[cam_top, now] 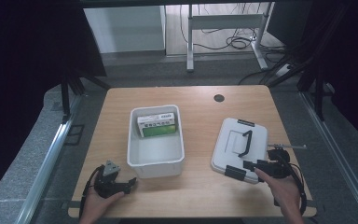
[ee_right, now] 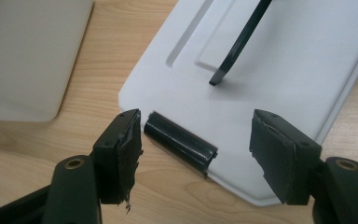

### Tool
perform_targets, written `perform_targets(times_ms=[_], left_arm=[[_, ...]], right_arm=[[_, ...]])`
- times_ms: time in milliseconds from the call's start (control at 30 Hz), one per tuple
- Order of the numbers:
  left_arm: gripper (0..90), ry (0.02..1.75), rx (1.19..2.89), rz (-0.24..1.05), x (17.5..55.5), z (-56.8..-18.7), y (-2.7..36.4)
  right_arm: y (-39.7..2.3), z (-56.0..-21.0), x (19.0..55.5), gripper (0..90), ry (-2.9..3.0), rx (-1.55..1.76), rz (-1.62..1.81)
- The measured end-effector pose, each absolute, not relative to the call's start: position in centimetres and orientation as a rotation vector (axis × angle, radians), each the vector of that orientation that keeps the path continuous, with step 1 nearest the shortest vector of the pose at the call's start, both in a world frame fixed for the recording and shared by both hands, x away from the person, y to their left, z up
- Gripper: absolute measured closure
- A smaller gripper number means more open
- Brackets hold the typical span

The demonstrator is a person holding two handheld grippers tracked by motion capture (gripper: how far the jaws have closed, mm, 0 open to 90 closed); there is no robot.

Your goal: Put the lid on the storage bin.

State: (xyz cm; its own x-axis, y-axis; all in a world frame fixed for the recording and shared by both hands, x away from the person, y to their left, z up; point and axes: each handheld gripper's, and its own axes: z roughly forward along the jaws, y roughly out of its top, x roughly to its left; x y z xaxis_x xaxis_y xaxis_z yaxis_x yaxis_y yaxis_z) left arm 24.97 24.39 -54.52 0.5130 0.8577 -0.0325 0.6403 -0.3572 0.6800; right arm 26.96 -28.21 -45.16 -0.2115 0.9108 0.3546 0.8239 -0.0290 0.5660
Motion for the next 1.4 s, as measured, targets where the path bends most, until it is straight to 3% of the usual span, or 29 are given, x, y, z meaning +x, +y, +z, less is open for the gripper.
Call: perform_targets(times_ms=[533, 1400], left_arm=[[10.6, 1.216, 2.115, 0.438, 25.0, -54.5, 24.4], [10.6, 1.220, 2.113, 0.440, 25.0, -54.5, 24.4]], right_arm=[[-26.9, -42.4, 29.9, 34.4, 2.076, 1.936, 0.974], [-26.0, -42.6, 33.8, 37.9, 2.059, 1.995, 0.899]])
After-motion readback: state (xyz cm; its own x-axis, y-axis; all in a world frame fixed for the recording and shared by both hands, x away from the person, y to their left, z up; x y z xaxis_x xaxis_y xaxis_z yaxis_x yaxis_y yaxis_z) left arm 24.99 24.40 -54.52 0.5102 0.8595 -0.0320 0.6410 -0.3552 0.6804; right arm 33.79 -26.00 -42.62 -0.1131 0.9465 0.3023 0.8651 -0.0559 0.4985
